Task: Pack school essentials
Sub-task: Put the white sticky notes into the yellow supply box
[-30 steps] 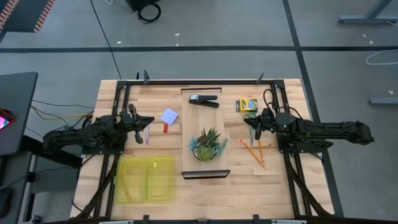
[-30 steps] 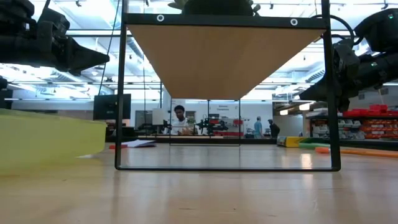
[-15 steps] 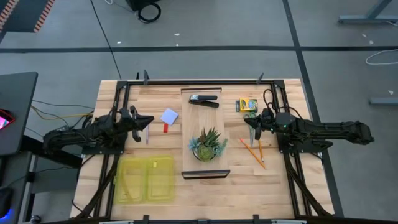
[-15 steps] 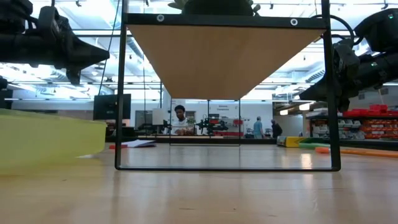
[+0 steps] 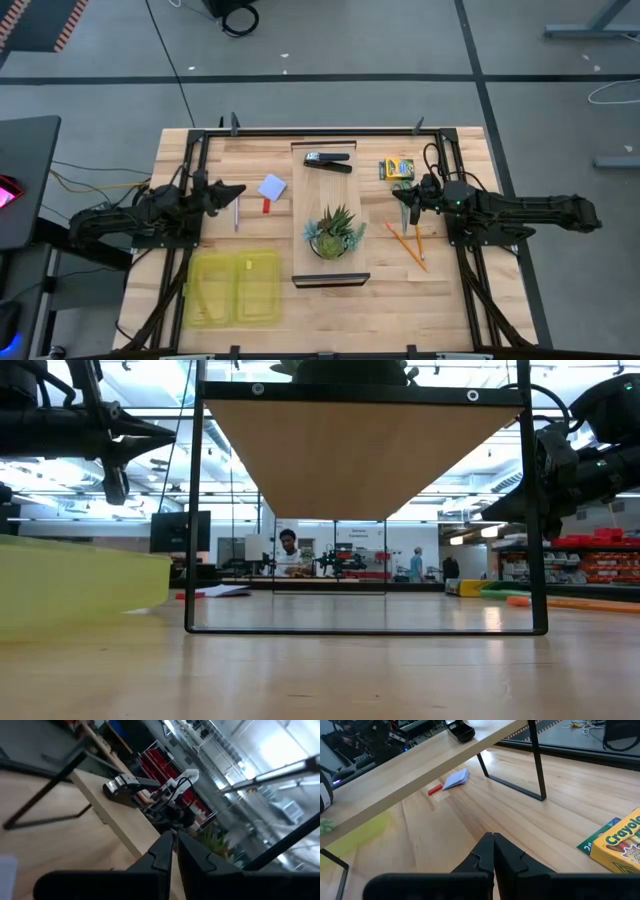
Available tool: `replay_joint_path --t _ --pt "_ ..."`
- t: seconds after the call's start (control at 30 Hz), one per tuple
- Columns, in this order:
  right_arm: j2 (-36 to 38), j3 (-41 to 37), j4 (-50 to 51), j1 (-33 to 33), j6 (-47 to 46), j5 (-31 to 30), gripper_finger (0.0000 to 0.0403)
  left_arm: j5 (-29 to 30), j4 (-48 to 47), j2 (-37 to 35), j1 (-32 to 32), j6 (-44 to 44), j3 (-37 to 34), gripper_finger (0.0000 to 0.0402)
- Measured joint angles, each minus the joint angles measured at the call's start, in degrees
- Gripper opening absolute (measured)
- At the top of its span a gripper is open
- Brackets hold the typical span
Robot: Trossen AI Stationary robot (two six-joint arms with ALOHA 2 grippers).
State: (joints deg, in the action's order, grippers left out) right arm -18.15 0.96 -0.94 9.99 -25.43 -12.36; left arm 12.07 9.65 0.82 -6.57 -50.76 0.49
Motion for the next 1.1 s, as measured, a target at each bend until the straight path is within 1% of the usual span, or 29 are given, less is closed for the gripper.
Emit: replay_joint_path --t 0.17,0.37,0.43,0.57,0.63,0.77,0.87,0.97,1.03,1.1 --pt "0.0 0.0 0.0 0.0 0.0 0.0 0.001 0.4 0.0 0.0 0.0 -4.1 0.0 0.0031" --pt "0.0 0.0 0.0 0.0 0.0 0.0 0.001 1.2 -0.1 0.0 0.0 -4.6 0.0 0.0024" --pt "0.0 0.0 0.0 0.0 0.0 0.0 0.001 2.2 -0.2 0.0 0.0 -5.0 0.0 0.0026" --pt "0.0 0.0 0.0 0.0 0.0 0.0 0.001 4.8 -2.5 0.1 0.0 -2.4 0.0 0.004" --pt "0.0 0.0 0.0 0.0 0.0 0.0 0.001 5.9 -7.5 0.7 0.0 -2.6 1.1 0.0052" --pt "0.0 0.0 0.0 0.0 0.0 0.0 0.001 5.9 -21.9 3.9 0.0 -2.6 7.4 0.0079" --pt "0.0 0.0 0.0 0.0 0.0 0.0 0.001 5.9 -33.5 8.1 0.0 -2.7 13.0 0.0095" --pt "0.0 0.0 0.0 0.0 0.0 0.0 0.001 5.8 -42.9 12.7 0.0 -4.5 17.8 0.0102" --pt "0.0 0.0 0.0 0.0 0.0 0.0 0.001 5.8 -47.4 16.1 0.0 -6.2 20.0 0.0103" --pt "0.0 0.0 0.0 0.0 0.0 0.0 0.001 5.8 -49.5 19.5 0.0 -8.3 21.4 0.0103"
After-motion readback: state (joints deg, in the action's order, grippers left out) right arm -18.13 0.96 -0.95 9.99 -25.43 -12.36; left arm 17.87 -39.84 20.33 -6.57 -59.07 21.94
